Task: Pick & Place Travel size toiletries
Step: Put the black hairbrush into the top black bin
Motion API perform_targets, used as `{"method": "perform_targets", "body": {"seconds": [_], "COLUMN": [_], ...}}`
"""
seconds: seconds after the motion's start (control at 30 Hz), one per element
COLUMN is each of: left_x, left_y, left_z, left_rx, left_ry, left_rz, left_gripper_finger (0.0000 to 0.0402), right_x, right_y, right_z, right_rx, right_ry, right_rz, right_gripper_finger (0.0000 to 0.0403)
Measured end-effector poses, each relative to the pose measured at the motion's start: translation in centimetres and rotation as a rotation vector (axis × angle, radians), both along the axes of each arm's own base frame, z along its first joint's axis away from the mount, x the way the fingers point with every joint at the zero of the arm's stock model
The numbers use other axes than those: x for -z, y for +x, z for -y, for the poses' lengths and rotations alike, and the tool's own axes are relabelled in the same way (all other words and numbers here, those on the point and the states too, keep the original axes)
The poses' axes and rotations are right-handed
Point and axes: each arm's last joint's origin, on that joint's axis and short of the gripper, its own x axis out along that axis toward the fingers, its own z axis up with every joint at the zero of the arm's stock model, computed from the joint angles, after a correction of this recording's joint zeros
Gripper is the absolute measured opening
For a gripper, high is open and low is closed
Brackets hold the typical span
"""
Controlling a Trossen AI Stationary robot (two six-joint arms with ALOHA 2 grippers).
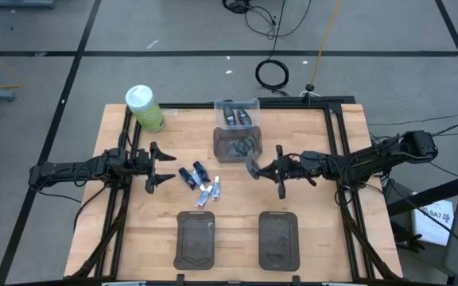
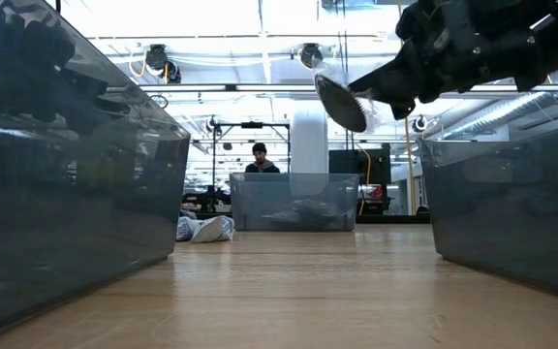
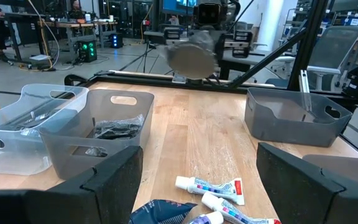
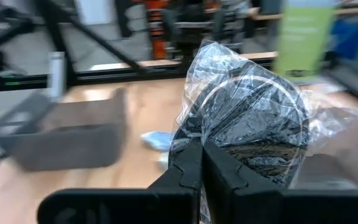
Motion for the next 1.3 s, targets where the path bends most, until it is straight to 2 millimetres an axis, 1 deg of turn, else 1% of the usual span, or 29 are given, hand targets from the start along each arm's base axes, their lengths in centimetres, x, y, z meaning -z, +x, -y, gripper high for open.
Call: {"method": "perform_targets", "body": {"seconds": [0.37, 0.43, 0.6, 0.8, 0.9, 1.0, 1.13, 1.23, 1.3], "left_x": [0.0, 0.0, 0.0, 0.0, 0.0, 0.0, 0.0, 0.0, 0.0], "left_y": [0.0, 0.0, 0.0, 0.0, 0.0, 0.0, 0.0, 0.0, 0.0], "left_z": [0.0, 0.0, 0.0, 0.0, 0.0, 0.0, 0.0, 0.0, 0.0], "left_rx": [-0.001, -0.001, -0.001, -0.001, 0.000, 0.000, 0.000, 0.000, -0.001], "left_ry": [0.000, 0.000, 0.000, 0.000, 0.000, 0.000, 0.000, 0.000, 0.000], "left_rz": [0.000, 0.000, 0.000, 0.000, 0.000, 0.000, 0.000, -0.001, 0.000], "left_gripper_finger": [0.0306, 0.0306, 0.0306, 0.0306, 0.0306, 0.0306, 0.0306, 0.0306, 0.0306], "right_x": [-0.9, -1.1, -1.5, -3.1, -4.0, -4.9, -4.9, -4.8, -4.4], "right_y": [0.0, 0.0, 0.5, 1.8, 2.4, 2.7, 3.3, 4.4, 5.2], "right_z": [0.7, 0.9, 1.9, 3.3, 4.1, 4.8, 5.5, 6.1, 6.5], "right_rx": [0.238, 0.278, 0.314, 0.279, 0.301, 0.325, 0.289, 0.256, 0.240], "right_ry": [-0.132, -0.143, -0.132, -0.127, -0.124, -0.125, -0.099, -0.071, -0.063], "right_rz": [0.079, 0.097, 0.130, 0.071, 0.009, -0.015, -0.028, -0.030, -0.076], "right_gripper_finger": [0.0000, 0.0000, 0.0000, 0.0000, 0.0000, 0.0000, 0.0000, 0.0000, 0.0000]}}
